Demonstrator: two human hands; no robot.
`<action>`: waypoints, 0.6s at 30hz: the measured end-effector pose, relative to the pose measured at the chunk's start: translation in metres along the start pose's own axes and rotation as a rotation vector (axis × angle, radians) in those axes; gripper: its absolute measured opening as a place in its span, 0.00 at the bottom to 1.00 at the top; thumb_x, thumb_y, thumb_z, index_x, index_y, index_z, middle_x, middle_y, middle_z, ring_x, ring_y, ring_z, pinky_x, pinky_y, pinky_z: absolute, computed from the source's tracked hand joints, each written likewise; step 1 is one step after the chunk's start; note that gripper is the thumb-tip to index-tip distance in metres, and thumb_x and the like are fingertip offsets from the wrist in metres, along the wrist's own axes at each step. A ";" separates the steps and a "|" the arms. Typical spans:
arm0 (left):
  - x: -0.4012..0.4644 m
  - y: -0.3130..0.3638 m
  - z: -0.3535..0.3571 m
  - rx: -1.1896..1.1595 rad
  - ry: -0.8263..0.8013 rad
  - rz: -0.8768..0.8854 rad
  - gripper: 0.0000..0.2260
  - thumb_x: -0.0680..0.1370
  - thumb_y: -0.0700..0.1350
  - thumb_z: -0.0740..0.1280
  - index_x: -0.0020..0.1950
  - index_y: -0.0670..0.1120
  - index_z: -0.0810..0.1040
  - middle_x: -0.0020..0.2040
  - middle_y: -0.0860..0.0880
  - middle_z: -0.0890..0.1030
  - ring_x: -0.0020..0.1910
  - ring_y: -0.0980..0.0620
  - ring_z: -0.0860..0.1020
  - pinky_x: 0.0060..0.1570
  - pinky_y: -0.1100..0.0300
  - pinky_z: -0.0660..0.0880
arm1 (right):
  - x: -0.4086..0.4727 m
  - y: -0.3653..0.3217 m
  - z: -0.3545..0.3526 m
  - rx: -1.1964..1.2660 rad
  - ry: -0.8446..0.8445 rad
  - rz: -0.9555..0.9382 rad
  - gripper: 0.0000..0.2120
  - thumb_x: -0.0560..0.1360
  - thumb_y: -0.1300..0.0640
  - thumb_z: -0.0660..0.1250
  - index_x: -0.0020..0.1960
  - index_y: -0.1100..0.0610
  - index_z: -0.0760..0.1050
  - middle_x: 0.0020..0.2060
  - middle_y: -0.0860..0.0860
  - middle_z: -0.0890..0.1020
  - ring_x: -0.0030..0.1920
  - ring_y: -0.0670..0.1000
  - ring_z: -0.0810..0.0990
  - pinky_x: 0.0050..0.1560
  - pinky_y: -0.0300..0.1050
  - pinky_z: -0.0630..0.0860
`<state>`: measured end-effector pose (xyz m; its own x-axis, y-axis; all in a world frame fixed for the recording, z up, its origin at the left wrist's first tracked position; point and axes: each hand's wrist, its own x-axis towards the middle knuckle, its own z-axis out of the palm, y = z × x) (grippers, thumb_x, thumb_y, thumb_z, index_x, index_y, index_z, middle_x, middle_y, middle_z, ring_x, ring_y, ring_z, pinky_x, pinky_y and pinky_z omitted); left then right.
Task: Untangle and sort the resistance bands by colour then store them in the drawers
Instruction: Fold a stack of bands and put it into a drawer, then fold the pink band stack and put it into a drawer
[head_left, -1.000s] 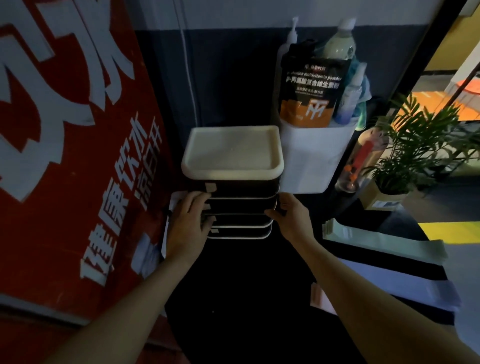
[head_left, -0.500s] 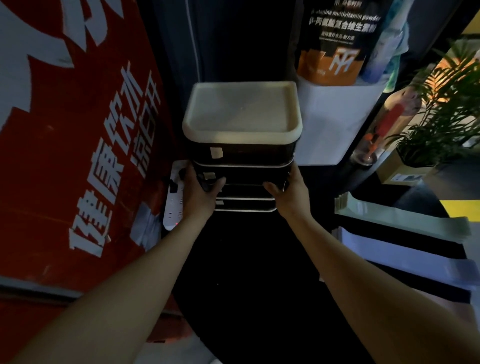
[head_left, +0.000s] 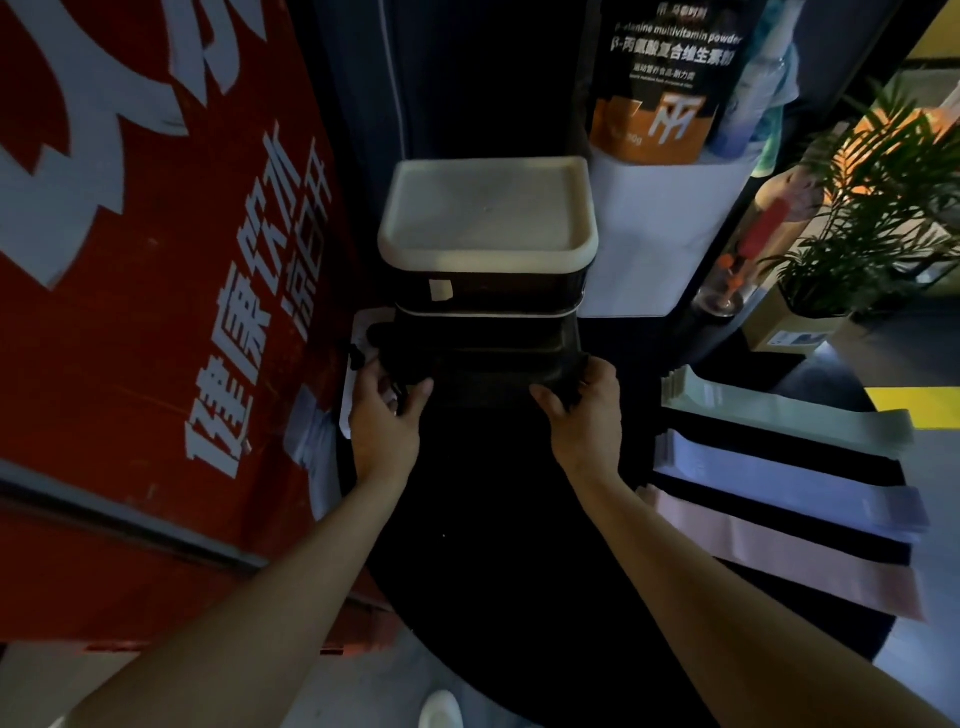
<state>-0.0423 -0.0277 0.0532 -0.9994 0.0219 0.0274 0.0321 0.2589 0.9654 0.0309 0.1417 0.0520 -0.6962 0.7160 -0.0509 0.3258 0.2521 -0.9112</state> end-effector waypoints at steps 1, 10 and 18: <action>-0.002 0.000 -0.002 0.001 -0.001 -0.006 0.24 0.75 0.43 0.69 0.69 0.43 0.67 0.61 0.53 0.73 0.61 0.57 0.71 0.63 0.58 0.71 | -0.003 0.001 0.000 0.002 -0.005 0.005 0.25 0.70 0.52 0.72 0.62 0.52 0.65 0.58 0.50 0.73 0.58 0.50 0.75 0.59 0.51 0.74; -0.013 0.001 -0.012 0.047 -0.030 -0.006 0.22 0.75 0.43 0.70 0.66 0.43 0.68 0.59 0.54 0.72 0.60 0.54 0.73 0.61 0.60 0.71 | -0.013 0.001 -0.011 -0.008 -0.046 0.025 0.24 0.69 0.54 0.74 0.60 0.55 0.65 0.58 0.51 0.69 0.54 0.51 0.76 0.54 0.45 0.74; -0.030 -0.004 -0.011 0.165 -0.019 -0.025 0.19 0.75 0.43 0.69 0.64 0.40 0.71 0.59 0.50 0.75 0.59 0.54 0.73 0.51 0.75 0.65 | -0.026 0.013 -0.022 -0.021 -0.041 0.060 0.28 0.72 0.54 0.72 0.68 0.56 0.64 0.62 0.52 0.67 0.57 0.49 0.73 0.57 0.42 0.71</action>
<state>-0.0122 -0.0404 0.0513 -0.9995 0.0308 -0.0027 0.0104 0.4150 0.9098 0.0672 0.1407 0.0507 -0.7005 0.7031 -0.1222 0.3807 0.2233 -0.8973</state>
